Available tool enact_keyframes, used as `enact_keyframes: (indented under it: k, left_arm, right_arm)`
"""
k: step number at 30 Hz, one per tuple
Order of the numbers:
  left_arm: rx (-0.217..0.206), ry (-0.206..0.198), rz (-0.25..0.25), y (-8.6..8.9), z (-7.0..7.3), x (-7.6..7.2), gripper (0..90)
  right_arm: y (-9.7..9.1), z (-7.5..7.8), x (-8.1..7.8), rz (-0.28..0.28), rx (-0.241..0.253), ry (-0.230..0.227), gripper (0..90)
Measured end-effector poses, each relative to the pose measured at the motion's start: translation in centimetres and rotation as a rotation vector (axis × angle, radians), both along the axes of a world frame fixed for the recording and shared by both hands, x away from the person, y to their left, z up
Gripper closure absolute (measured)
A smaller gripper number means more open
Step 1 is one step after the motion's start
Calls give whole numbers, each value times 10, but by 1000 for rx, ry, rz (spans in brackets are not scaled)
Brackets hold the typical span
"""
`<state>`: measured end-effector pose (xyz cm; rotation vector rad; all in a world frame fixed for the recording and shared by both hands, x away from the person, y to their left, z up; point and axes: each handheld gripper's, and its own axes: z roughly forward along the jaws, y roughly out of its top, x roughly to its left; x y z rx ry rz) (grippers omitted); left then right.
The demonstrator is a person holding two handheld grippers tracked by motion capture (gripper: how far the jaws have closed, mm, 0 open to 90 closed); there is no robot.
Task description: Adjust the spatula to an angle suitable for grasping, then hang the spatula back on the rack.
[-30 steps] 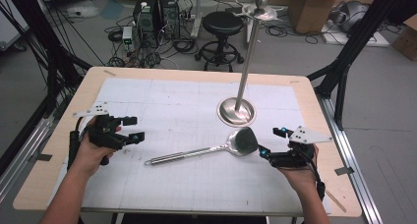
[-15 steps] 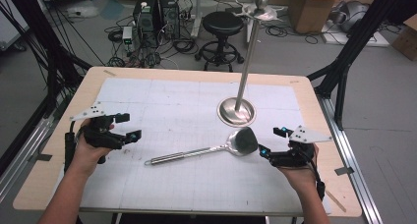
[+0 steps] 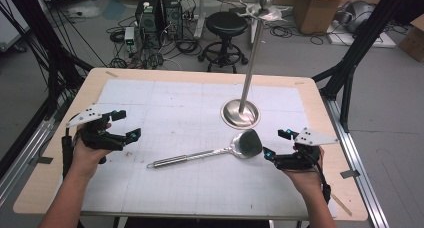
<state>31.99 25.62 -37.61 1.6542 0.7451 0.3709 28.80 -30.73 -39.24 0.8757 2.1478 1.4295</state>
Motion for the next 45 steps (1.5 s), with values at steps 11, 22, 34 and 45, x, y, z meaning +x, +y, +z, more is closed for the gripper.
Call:
enact_keyframes:
  k: [11, 22, 34, 45]
  left_arm:
    - [4, 9, 12, 2, -1, 0, 17]
    - [31, -14, 47, 14, 3, -11, 17]
    - [26, -25, 38, 16, 5, -13, 17]
    - [19, -38, 17, 15, 7, -15, 17]
  right_arm:
    - [3, 4, -1, 4, -8, -6, 152]
    - [29, 31, 13, 137, -19, -32, 152]
    - [93, 47, 43, 341, -148, 51, 152]
    - [151, 48, 59, 504, -267, 110, 156]
